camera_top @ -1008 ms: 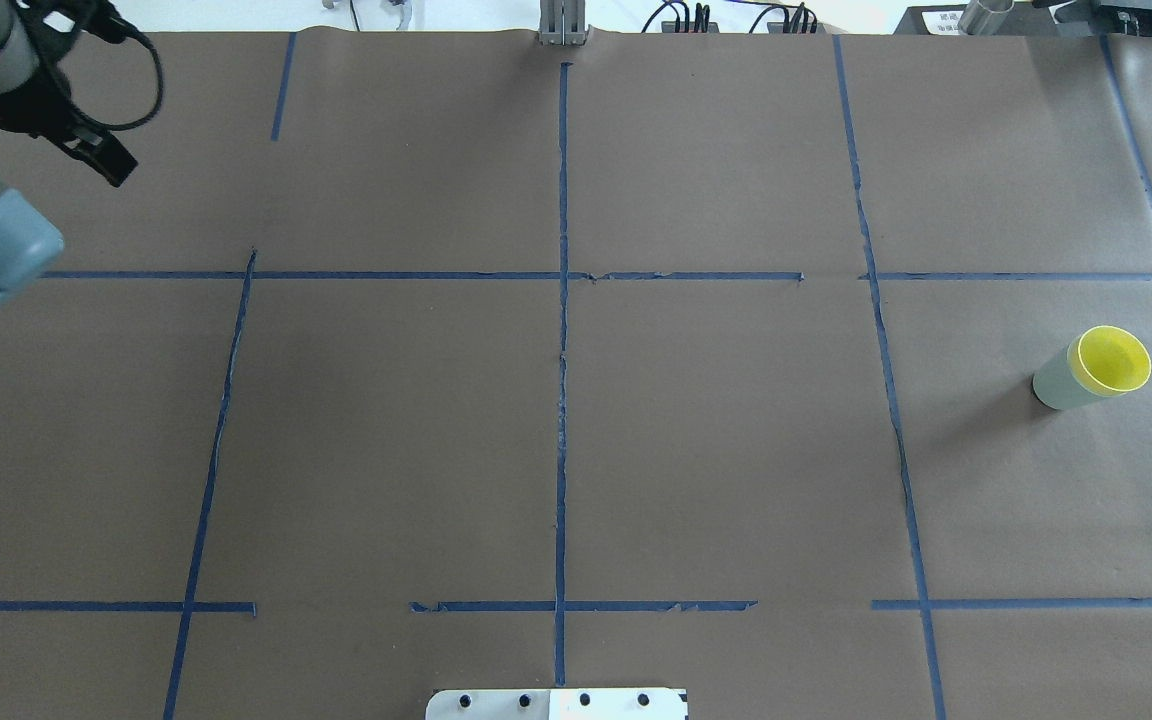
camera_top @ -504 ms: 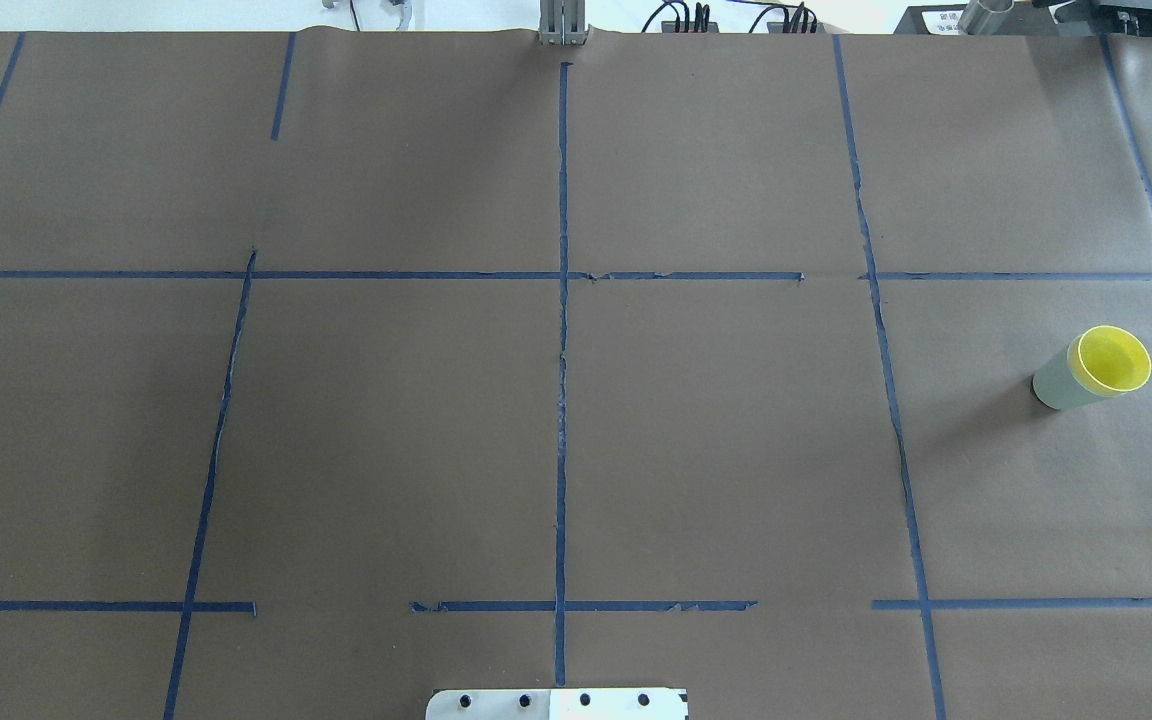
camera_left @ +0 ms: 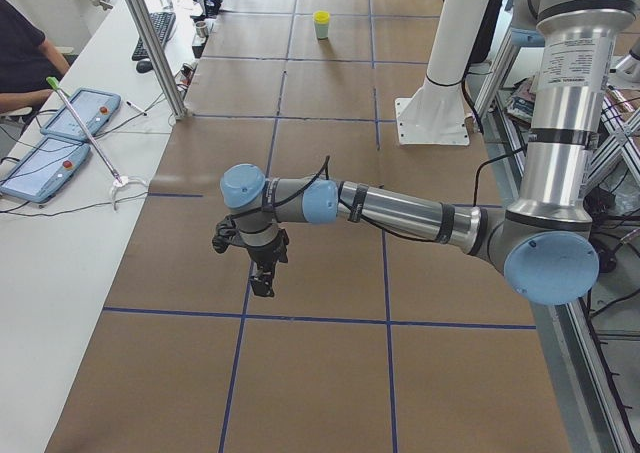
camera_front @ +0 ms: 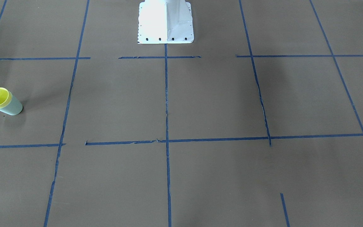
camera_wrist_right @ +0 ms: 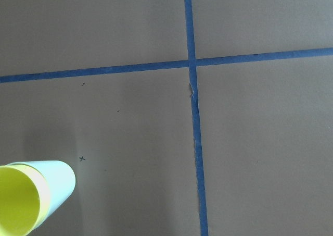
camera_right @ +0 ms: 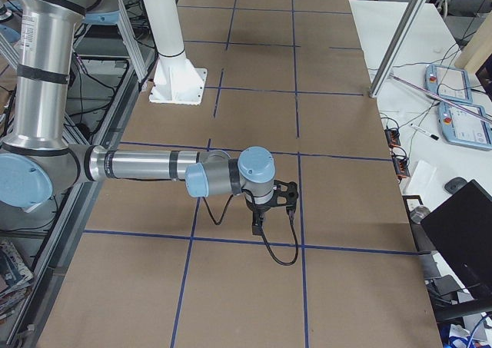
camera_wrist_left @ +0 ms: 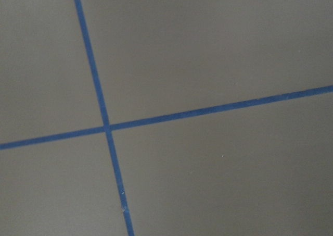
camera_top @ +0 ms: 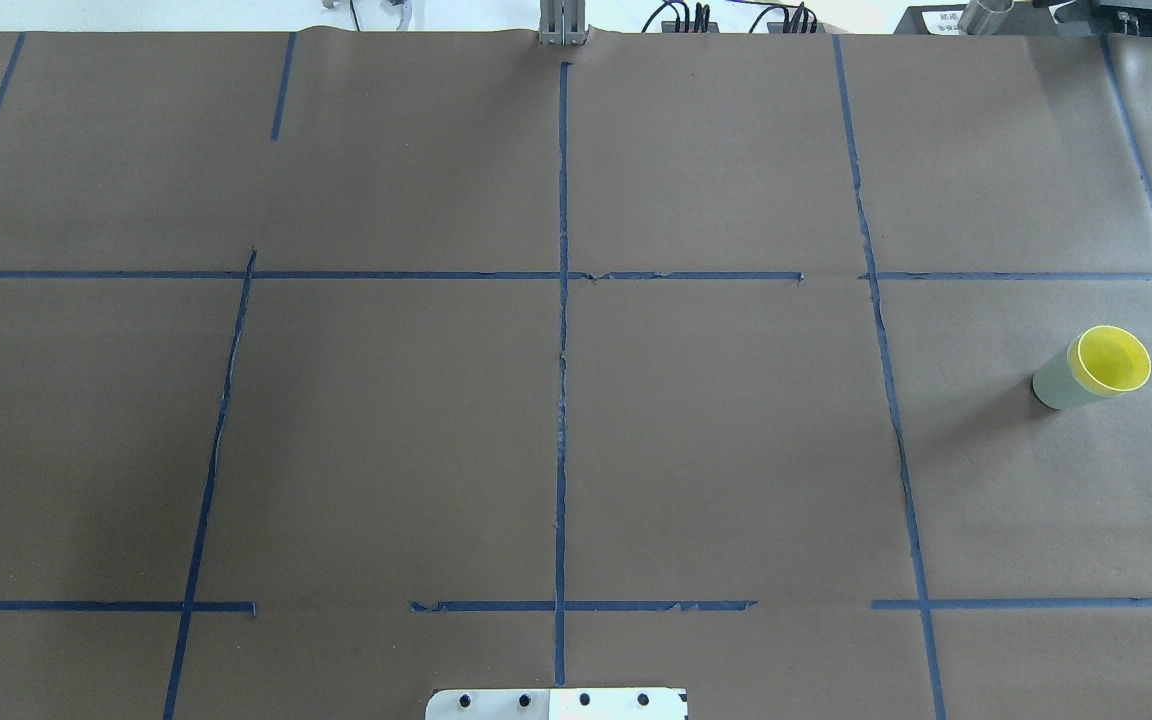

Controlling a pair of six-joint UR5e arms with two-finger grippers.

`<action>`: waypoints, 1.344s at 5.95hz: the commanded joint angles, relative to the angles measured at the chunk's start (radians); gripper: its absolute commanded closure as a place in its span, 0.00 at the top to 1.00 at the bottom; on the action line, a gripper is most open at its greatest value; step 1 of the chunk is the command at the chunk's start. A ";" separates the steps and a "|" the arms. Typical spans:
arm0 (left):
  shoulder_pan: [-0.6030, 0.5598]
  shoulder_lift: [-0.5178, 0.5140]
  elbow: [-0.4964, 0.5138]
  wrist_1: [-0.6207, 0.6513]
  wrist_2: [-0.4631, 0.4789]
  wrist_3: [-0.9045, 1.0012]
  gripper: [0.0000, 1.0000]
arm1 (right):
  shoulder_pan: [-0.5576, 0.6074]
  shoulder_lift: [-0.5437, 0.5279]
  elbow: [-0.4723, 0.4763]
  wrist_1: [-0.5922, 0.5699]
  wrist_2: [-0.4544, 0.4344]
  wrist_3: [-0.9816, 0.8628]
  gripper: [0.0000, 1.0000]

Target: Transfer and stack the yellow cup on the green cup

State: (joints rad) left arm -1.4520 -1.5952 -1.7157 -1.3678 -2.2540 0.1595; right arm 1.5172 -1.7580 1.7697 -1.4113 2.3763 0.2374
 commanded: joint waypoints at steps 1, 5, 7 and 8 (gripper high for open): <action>-0.002 0.043 -0.015 0.007 0.001 0.006 1.00 | 0.000 -0.001 -0.004 0.002 0.024 0.003 1.00; -0.018 0.098 0.001 0.001 -0.135 0.011 1.00 | 0.000 -0.012 -0.004 0.003 0.035 0.005 1.00; -0.123 0.077 -0.017 0.009 -0.073 0.002 1.00 | 0.000 -0.011 -0.007 0.003 0.034 0.010 1.00; -0.126 0.066 -0.022 0.012 -0.021 -0.076 1.00 | 0.000 -0.012 -0.006 0.005 0.034 0.011 1.00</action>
State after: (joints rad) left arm -1.5563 -1.5163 -1.7297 -1.3596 -2.3216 0.1391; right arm 1.5171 -1.7699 1.7642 -1.4080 2.4102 0.2466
